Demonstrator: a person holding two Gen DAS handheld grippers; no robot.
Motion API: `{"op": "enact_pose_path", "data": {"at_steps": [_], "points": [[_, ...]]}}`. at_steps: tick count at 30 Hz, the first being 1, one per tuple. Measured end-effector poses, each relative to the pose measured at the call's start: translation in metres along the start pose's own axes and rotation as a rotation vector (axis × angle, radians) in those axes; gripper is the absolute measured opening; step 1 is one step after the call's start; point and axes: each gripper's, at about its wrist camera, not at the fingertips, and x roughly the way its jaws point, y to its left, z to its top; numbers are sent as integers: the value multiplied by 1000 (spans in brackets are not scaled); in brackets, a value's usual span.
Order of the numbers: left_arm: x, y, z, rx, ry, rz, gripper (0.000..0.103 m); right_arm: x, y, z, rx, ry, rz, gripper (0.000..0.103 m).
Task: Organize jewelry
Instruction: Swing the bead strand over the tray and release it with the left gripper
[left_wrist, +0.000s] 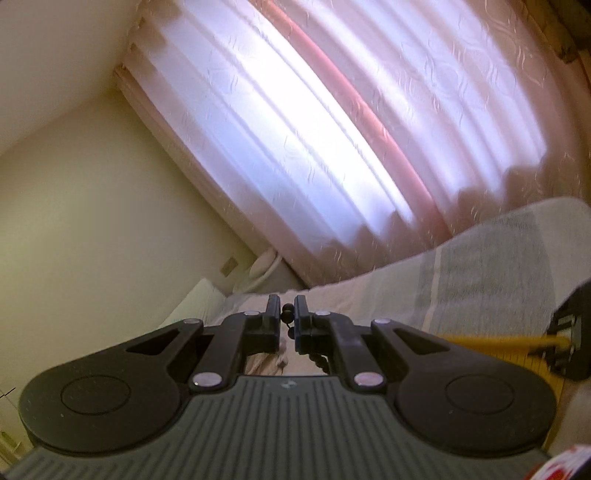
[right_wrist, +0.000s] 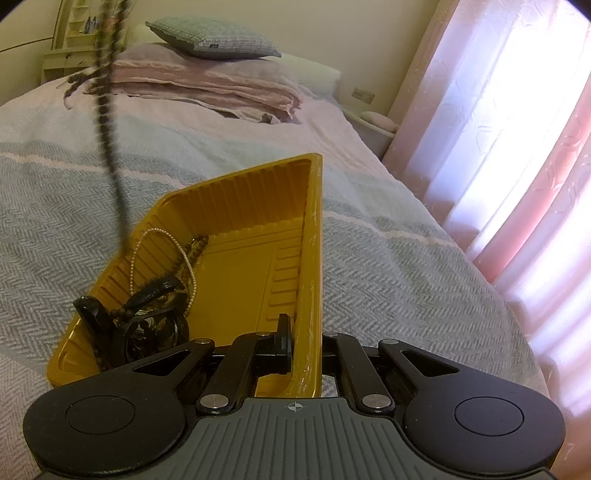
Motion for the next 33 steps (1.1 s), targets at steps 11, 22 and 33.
{"op": "enact_pose_path", "data": {"at_steps": [11, 22, 33], "points": [[50, -54, 6, -3, 32, -126, 6, 0, -2, -1, 3, -3, 12, 4], [112, -105, -43, -17, 155, -249, 6, 6, -8, -6, -18, 3, 38, 4], [144, -141, -89, -24, 262, -340, 6, 7, -7, -5, -25, 1, 38, 4]]}}
